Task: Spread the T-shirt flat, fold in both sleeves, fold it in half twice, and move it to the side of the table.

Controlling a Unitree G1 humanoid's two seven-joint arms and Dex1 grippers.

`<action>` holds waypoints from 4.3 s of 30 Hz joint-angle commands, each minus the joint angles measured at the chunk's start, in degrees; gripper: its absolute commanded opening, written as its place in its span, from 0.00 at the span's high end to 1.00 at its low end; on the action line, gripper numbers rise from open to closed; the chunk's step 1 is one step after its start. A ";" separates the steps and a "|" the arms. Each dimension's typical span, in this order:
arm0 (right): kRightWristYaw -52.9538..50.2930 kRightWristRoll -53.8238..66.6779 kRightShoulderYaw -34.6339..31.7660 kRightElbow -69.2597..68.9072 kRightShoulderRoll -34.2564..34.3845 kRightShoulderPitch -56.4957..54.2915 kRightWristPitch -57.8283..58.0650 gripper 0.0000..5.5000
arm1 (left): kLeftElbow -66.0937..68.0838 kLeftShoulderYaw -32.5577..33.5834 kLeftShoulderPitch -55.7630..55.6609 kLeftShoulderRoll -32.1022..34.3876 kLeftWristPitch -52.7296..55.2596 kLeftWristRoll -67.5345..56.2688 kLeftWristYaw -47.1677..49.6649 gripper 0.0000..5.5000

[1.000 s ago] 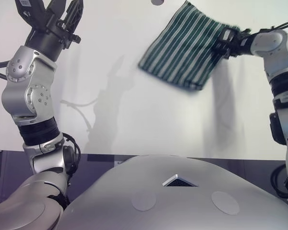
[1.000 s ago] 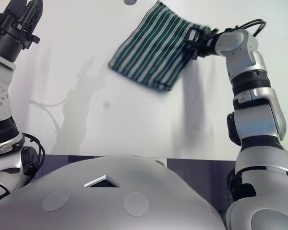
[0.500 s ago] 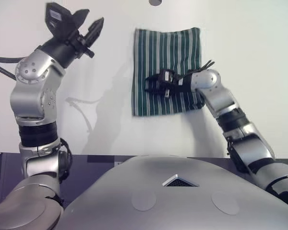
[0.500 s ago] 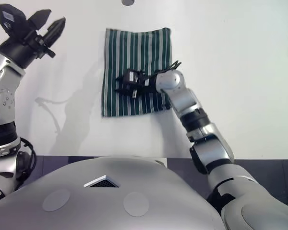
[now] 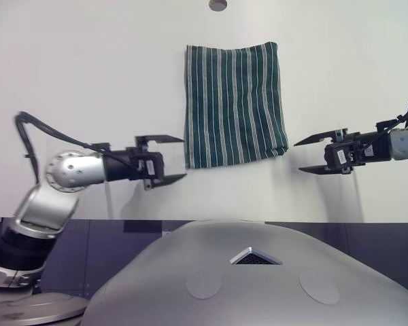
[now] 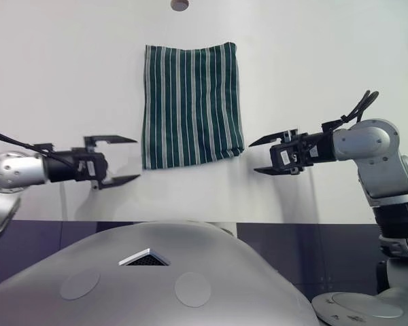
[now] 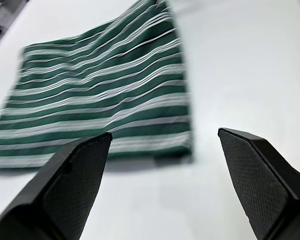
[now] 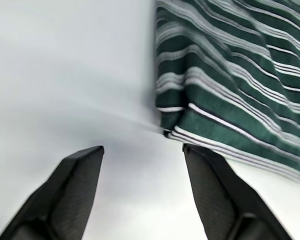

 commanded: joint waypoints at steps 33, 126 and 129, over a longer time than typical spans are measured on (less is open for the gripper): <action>-4.28 6.75 8.79 7.91 4.65 -5.74 0.97 0.96 | 30.42 -14.30 -15.59 -4.17 -18.57 4.08 -1.75 0.96; -54.03 17.96 -26.81 21.20 36.14 -15.68 17.25 0.53 | 31.82 29.50 -26.65 -22.88 9.65 -13.00 34.81 0.54; -52.36 18.90 -27.90 24.69 34.28 -17.34 17.74 0.53 | 28.48 28.71 -23.29 -24.66 8.88 -11.22 36.71 0.54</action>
